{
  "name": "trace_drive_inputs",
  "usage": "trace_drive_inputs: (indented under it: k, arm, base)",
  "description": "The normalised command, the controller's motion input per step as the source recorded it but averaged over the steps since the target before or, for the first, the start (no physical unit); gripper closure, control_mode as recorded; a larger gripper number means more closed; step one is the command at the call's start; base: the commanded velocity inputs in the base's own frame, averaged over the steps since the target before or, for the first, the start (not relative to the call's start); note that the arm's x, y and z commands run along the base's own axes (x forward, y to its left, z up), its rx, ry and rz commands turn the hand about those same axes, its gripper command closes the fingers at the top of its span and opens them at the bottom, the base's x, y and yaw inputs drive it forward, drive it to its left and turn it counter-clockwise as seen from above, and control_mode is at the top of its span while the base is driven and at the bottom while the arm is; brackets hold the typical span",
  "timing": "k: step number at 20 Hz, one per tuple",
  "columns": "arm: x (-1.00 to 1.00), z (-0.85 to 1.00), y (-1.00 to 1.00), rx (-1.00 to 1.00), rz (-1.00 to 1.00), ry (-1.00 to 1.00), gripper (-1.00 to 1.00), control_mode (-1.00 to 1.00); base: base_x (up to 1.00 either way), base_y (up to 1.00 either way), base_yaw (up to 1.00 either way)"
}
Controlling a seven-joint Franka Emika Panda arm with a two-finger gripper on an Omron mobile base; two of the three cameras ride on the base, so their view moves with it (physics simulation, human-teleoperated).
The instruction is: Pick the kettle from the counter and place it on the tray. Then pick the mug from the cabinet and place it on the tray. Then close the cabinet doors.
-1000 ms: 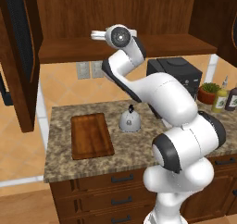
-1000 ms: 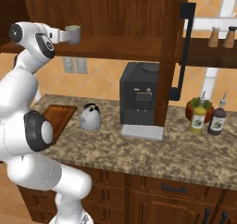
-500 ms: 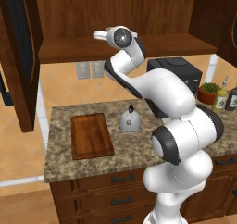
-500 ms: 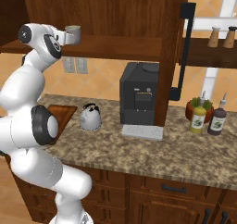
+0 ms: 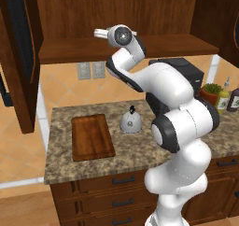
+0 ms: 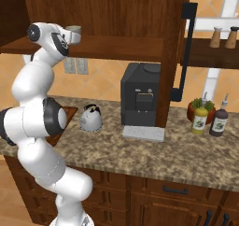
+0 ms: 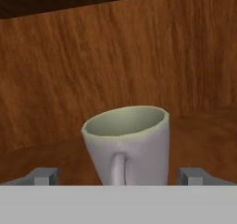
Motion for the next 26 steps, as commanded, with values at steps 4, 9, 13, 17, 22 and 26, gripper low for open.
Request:
trace_drive_inputs:
  k: [4, 9, 13, 17, 22, 26]
  arm:
    - [0.23, -0.03, 0.00, 0.01, 0.00, 0.00, -1.00, -1.00]
    - [0.08, -0.03, -0.01, 0.01, 0.00, 0.00, 1.00, -1.00]
    - [0.00, 0.00, -0.01, 0.01, 0.00, 0.00, 1.00, -1.00]
    - [0.00, 0.00, 0.00, 0.00, 0.00, 0.00, 1.00, -1.00]
    - [0.00, 0.00, 0.00, 0.00, 0.00, 0.00, 1.00, -1.00]
    - [0.00, 0.00, 0.00, 0.00, 0.00, 0.00, 1.00, -1.00]
  base:
    - [0.00, 0.00, 0.00]
    - [0.00, 0.00, 0.00]
    - [0.00, 0.00, 0.00]
    - [0.00, 0.00, 0.00]
    - [0.00, 0.00, 0.00]
    - [0.00, 0.00, 0.00]
